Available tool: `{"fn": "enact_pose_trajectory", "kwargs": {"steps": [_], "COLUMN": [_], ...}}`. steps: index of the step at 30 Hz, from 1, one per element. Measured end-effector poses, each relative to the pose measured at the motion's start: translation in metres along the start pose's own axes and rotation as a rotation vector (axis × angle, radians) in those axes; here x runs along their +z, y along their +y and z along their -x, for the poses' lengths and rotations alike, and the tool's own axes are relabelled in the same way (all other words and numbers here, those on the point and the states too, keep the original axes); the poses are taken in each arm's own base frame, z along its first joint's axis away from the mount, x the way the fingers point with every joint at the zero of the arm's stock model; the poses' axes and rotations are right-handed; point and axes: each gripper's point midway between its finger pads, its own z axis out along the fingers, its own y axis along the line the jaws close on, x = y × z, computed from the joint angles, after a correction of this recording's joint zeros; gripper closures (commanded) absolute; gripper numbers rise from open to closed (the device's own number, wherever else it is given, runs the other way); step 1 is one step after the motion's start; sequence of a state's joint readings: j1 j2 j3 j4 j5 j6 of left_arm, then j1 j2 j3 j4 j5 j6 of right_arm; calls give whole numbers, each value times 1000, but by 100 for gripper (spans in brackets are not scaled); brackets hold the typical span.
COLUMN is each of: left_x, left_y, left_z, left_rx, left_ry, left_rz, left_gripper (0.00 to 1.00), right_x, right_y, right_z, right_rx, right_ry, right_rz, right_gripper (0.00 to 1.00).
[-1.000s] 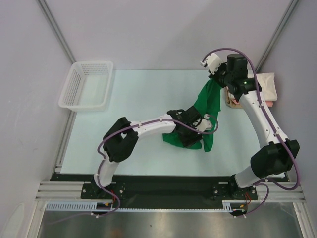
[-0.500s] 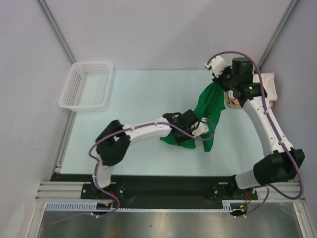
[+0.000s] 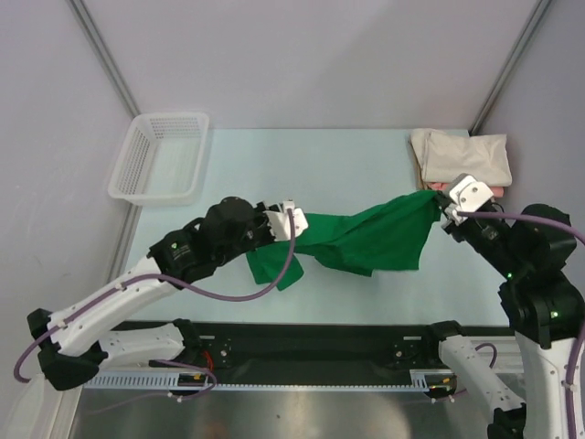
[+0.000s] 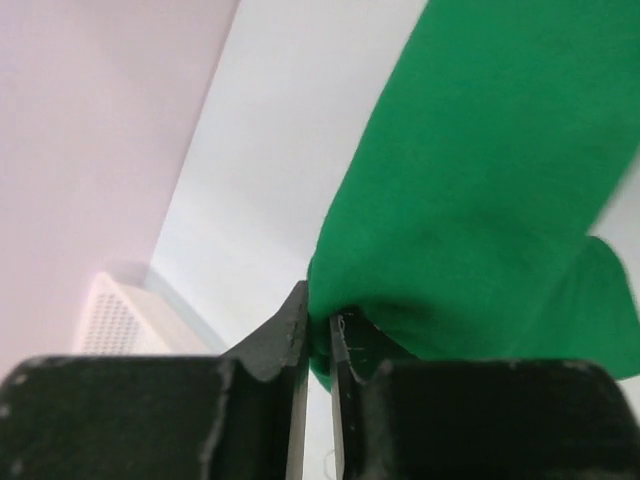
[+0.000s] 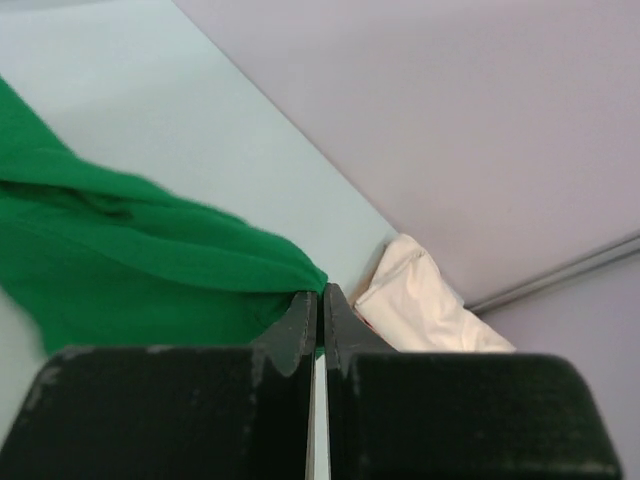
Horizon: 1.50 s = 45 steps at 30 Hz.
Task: Fold and stack the t-shirts
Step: Flatten the tshirt out
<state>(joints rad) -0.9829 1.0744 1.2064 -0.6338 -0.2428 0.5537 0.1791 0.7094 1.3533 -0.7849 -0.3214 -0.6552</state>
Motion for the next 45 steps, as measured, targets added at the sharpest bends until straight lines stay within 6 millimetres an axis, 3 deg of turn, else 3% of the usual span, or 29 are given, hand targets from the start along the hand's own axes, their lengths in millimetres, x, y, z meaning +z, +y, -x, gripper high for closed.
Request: {"fn": "enact_pose_trajectory", "kwargs": {"steps": [2, 5, 6, 9, 11, 13, 14, 16, 18, 20, 23, 25, 27, 29, 32, 41, 44, 45], "left_x": [3, 28, 43, 102, 146, 178, 184, 182, 172, 161, 142, 134, 127, 116, 103, 120, 124, 125], "left_y": [7, 24, 33, 63, 83, 100, 107, 110, 106, 94, 47, 7, -36, -70, -98, -130, -135, -135], "left_z": [-20, -59, -75, -122, -146, -160, -162, -155, -134, -110, -82, -80, -93, -119, -146, -185, -192, -193], "left_rx": [33, 45, 34, -25, -82, -152, -185, -244, -281, -290, -282, -284, -306, -341, -383, -415, -415, -415], "left_ry": [19, 120, 171, 346, 434, 478, 481, 460, 409, 353, 296, 301, 351, 439, 541, 691, 717, 718], "left_rz": [38, 67, 75, 86, 93, 111, 124, 119, 94, 48, -76, -183, -304, -409, -491, -564, -568, -565], "left_gripper": [83, 72, 51, 39, 38, 40, 41, 49, 57, 57, 56, 50, 46, 43, 41, 42, 48, 55], "right_x": [3, 45, 68, 134, 174, 196, 202, 205, 204, 207, 211, 211, 211, 210, 209, 197, 193, 191], "right_y": [2, 6, 8, 15, 25, 36, 40, 43, 38, 26, 15, 13, 14, 15, 15, 9, 10, 11], "right_z": [0, -30, -48, -110, -161, -203, -223, -240, -244, -239, -233, -231, -230, -229, -225, -204, -202, -202], "right_rx": [20, 74, 95, 161, 214, 264, 286, 302, 307, 303, 291, 292, 295, 298, 301, 290, 289, 289], "right_ry": [-10, 68, 113, 264, 378, 468, 515, 555, 559, 539, 505, 500, 496, 494, 485, 439, 437, 436], "right_rz": [7, 58, 83, 150, 198, 229, 240, 246, 231, 205, 175, 173, 176, 181, 181, 161, 160, 159], "right_gripper": [100, 100, 100, 100, 100, 100, 100, 100, 100, 100, 100, 100, 100, 100, 100, 100, 100, 100]}}
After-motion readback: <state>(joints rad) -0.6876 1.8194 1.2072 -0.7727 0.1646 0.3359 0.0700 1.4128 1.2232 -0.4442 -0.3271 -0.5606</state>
